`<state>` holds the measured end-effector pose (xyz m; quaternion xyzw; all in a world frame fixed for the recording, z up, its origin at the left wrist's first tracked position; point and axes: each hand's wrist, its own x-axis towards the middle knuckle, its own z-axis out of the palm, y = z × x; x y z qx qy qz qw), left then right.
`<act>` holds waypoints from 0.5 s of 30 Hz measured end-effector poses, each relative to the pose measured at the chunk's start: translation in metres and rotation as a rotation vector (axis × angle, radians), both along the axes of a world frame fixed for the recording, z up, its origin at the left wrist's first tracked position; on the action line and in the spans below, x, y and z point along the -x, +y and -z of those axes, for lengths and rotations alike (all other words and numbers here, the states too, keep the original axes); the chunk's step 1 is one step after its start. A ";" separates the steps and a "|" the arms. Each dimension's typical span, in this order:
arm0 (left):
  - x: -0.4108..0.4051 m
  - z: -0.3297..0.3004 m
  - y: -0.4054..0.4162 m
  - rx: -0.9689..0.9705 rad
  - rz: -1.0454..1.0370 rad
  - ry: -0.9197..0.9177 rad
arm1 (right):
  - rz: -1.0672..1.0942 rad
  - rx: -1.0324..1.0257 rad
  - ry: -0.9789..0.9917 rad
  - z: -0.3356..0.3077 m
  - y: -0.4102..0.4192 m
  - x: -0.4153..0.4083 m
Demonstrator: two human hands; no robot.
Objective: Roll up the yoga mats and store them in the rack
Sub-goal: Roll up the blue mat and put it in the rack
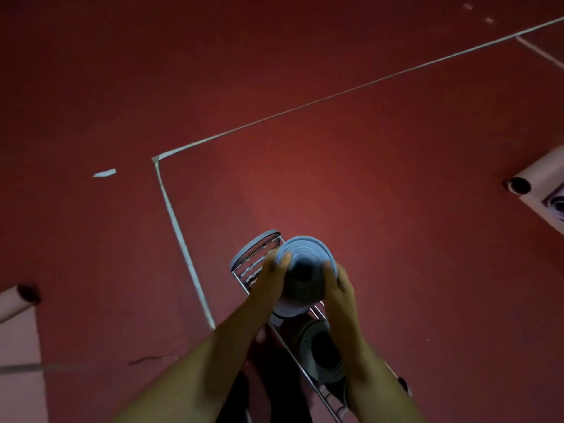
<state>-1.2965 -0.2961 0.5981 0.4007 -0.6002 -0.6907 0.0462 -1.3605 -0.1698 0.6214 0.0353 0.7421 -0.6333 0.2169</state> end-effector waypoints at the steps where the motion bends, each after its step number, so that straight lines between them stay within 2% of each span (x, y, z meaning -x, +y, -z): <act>1: 0.000 0.022 0.003 0.012 -0.021 -0.077 | -0.031 -0.038 -0.029 0.013 0.003 0.005; 4: 0.001 0.065 0.012 0.041 -0.009 -0.254 | -0.139 -0.127 -0.086 0.042 0.009 0.016; 7: 0.020 0.085 0.017 0.054 0.001 -0.198 | -0.113 -0.219 -0.054 0.067 0.007 0.043; 10: 0.049 0.072 0.009 0.094 -0.053 -0.155 | -0.157 -0.324 0.014 0.077 0.002 0.084; 15: 0.066 0.073 0.004 0.052 -0.085 -0.141 | -0.234 -0.354 0.045 0.088 -0.005 0.107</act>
